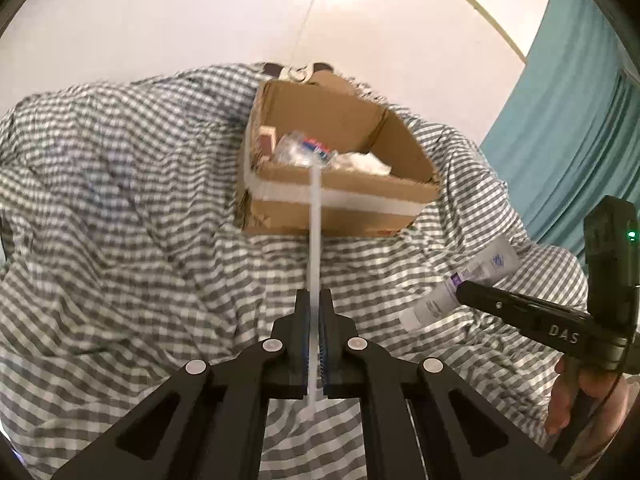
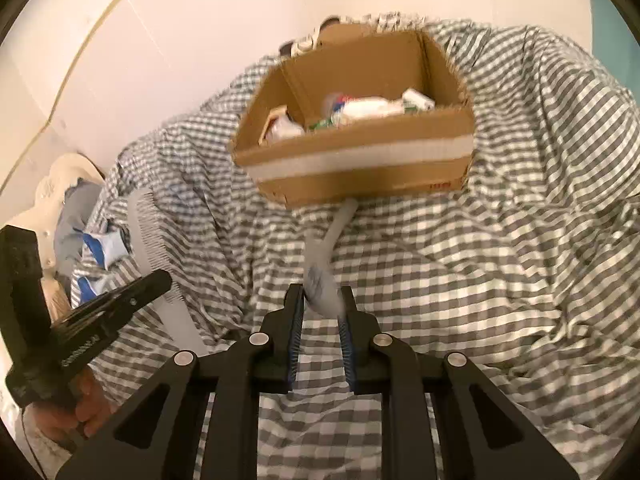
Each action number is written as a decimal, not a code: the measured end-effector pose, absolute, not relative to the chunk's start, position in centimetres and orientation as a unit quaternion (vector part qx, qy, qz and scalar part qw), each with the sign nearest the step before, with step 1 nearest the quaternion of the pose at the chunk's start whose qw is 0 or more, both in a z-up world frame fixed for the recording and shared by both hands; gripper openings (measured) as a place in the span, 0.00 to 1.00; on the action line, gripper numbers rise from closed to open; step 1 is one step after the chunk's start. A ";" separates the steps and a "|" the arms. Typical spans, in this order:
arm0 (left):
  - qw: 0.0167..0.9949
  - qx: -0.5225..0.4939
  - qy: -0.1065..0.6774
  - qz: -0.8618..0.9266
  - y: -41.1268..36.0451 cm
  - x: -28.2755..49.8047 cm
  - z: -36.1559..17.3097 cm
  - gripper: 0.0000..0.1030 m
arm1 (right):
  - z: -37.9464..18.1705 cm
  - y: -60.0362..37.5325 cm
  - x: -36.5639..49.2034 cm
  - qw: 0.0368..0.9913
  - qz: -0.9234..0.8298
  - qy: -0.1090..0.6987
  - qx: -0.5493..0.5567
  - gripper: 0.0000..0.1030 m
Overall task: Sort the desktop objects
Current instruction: 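Carry the comb and lotion tube over the cardboard box and release them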
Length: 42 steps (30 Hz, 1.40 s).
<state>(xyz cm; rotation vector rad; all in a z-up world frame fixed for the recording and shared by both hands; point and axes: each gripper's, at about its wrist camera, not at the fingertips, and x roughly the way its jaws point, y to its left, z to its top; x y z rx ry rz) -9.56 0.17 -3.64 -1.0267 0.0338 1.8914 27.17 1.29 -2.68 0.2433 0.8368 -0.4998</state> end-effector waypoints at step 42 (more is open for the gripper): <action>0.360 -0.382 0.027 0.851 10.3 -18.4 -2.9 0.70 | 5.4 -11.3 31.6 0.882 -0.316 0.320 0.139 0.65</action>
